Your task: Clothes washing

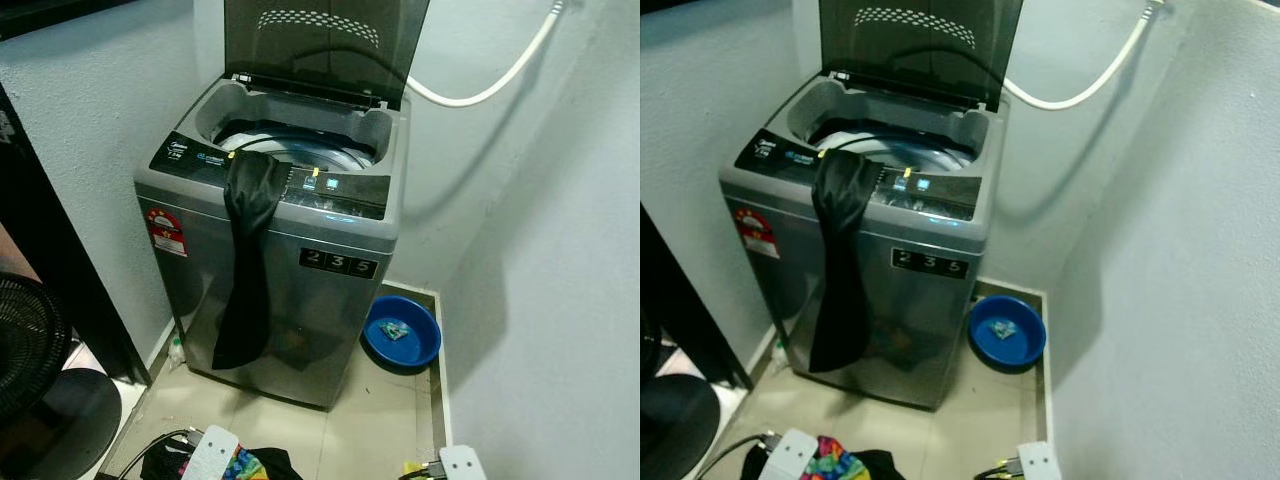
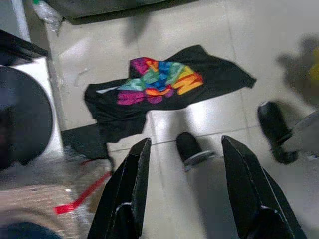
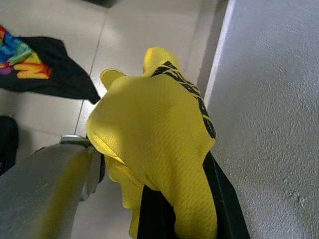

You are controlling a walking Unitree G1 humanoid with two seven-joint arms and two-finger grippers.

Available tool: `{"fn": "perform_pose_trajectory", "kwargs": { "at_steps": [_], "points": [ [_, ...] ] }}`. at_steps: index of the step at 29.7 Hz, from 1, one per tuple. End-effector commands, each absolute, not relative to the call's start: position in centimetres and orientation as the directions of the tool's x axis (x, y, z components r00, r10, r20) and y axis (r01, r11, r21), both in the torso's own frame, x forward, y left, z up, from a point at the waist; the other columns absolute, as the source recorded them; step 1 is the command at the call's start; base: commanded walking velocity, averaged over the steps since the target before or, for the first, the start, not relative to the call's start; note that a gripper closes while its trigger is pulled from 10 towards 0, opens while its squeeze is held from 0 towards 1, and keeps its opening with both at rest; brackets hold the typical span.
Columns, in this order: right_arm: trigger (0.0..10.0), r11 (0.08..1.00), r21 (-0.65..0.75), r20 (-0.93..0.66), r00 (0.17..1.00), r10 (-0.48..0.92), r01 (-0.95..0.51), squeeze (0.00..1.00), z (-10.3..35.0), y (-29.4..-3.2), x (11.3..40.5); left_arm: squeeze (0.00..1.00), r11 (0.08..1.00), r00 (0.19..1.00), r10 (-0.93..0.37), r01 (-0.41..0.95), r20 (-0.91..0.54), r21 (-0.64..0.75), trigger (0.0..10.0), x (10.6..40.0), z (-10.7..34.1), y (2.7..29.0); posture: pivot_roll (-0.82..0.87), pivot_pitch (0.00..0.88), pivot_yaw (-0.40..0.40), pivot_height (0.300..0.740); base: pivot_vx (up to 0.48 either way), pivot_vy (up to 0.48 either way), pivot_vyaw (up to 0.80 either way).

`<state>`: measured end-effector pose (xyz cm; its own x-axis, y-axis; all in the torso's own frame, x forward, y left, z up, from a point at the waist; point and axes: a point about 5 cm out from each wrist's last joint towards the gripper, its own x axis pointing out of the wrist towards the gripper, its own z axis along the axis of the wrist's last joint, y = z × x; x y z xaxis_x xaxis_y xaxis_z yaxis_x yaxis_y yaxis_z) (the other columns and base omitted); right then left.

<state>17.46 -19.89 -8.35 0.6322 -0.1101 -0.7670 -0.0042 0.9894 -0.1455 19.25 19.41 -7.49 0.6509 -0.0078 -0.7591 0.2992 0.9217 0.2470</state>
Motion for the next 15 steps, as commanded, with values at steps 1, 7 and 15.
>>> {"fn": "perform_pose_trajectory", "kwargs": {
  "at_steps": [1,7,15],
  "points": [
    [10.0,0.991,-0.131,-0.762,0.638,-0.111,0.016,0.0,-8.4,-19.6,17.5,0.0,0.913,0.629,-0.002,0.317,-0.777,0.254,10.0,18.5,-7.8,19.9,0.12,0.0,-0.056,0.74,0.0,0.0,0.0],
    [10.0,0.98,-0.14,-0.788,0.616,-0.023,-0.144,0.0,-8.8,-18.3,16.8,0.0,0.951,0.651,0.076,0.18,-0.755,0.251,10.0,18.8,-7.4,21.3,0.17,0.0,-0.072,0.74,0.0,0.0,0.0],
    [10.0,0.984,-0.161,-0.759,0.647,-0.075,-0.075,0.0,-7.8,-19.7,18.8,0.0,0.958,0.645,0.029,0.201,-0.764,0.206,10.0,17.8,-8.2,19.5,0.17,0.0,-0.078,0.74,0.0,0.0,0.0]
  ]
}}
